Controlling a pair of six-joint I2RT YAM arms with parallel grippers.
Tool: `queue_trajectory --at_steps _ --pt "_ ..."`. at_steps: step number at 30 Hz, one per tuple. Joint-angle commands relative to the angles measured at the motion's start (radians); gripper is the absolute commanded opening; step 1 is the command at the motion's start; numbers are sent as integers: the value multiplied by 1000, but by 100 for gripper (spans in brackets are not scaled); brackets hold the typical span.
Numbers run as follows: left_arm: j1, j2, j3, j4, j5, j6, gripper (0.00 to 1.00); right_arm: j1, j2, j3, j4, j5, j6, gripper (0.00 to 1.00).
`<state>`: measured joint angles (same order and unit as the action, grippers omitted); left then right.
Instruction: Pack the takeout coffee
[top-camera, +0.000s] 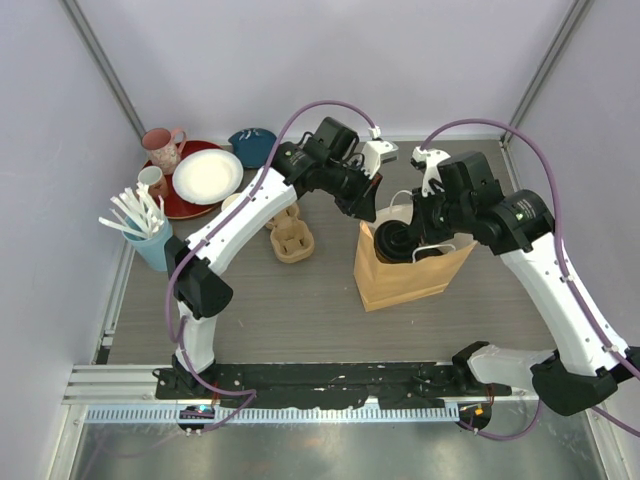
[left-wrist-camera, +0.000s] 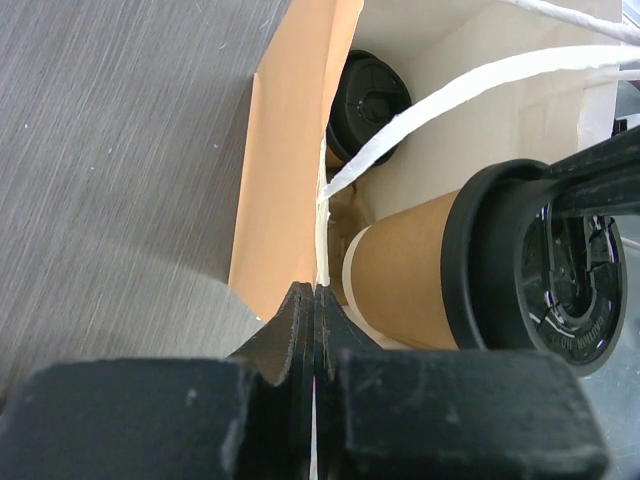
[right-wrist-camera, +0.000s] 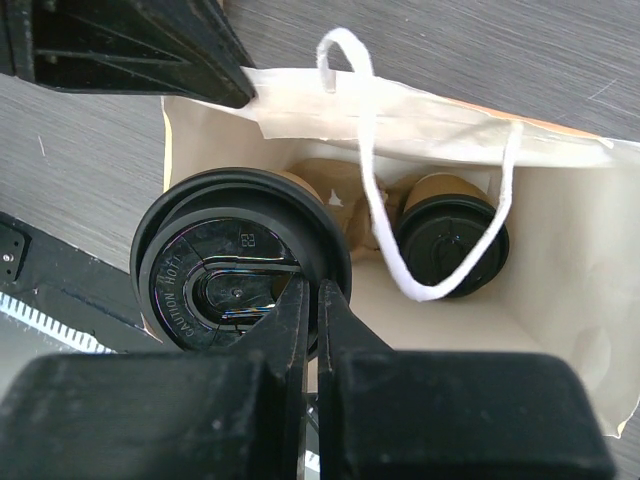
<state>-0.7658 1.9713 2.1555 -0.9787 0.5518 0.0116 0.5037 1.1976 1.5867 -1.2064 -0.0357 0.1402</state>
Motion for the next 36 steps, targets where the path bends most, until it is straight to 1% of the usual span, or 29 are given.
queue_trajectory --at_steps 1,9,16,17,23,28,34,36 --pt "-4 -51 17 15 26 -5 0 28 -4 2 71 16 -4 1" --pt "-4 -48 20 17 33 -6 0 78 10 -24 88 31 -50 1" --pt "-12 -43 26 18 33 -7 0 93 -10 -102 203 10 -103 1" --pt "-12 -42 29 18 33 -31 0 94 -4 -111 208 2 -105 1" --pt "-15 -38 33 17 31 -36 0 105 7 -162 235 -18 -128 1" --pt "-15 -42 29 23 10 -35 0 107 -33 -160 197 22 -134 1" --pt "-15 -37 55 14 3 -25 0 105 -81 -163 159 23 -137 1" --pt "-18 -38 58 12 10 -25 0 107 -87 -159 145 25 -166 1"
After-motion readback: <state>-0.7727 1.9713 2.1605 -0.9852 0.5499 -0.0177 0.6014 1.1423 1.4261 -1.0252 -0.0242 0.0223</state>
